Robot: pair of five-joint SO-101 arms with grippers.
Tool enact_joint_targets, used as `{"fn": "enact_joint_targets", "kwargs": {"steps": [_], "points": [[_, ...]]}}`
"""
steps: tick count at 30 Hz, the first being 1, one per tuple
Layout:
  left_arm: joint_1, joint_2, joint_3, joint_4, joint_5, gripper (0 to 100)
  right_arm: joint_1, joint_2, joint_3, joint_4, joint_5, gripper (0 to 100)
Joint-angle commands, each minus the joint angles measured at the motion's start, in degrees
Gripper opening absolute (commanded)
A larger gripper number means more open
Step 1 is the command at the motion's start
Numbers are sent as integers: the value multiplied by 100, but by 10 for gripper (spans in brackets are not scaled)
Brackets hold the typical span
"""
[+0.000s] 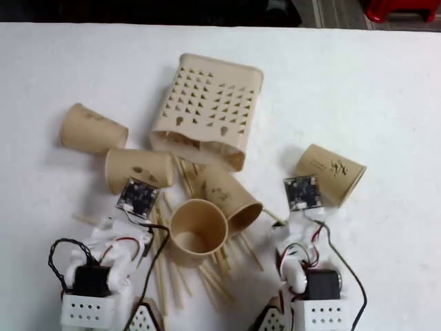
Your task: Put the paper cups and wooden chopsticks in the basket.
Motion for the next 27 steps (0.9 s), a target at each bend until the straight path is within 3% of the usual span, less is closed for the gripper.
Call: {"fn": "enact_joint_targets", "kwargs": {"steps": [1,8,15,20,25,27], "points": [[22,-48,-527,35,-53,143,444,-75,-826,-356,9,21],[22,-48,-1688,35,-62,143,567,-57,-1688,-840,53,21],[13,-48,-2075,-9,-70,143,101,-48,-2356,-875,1547,21],[-312,-48,-1978,18,-70,143,48,-48,-2418,-453,1600,22],[-453,-48,-1618,-18,-70,143,48,-31,-2514,-303,1600,122],[-453,-48,-1477,-97,-70,143,-31,66,-2681,-347,1600,116]]}}
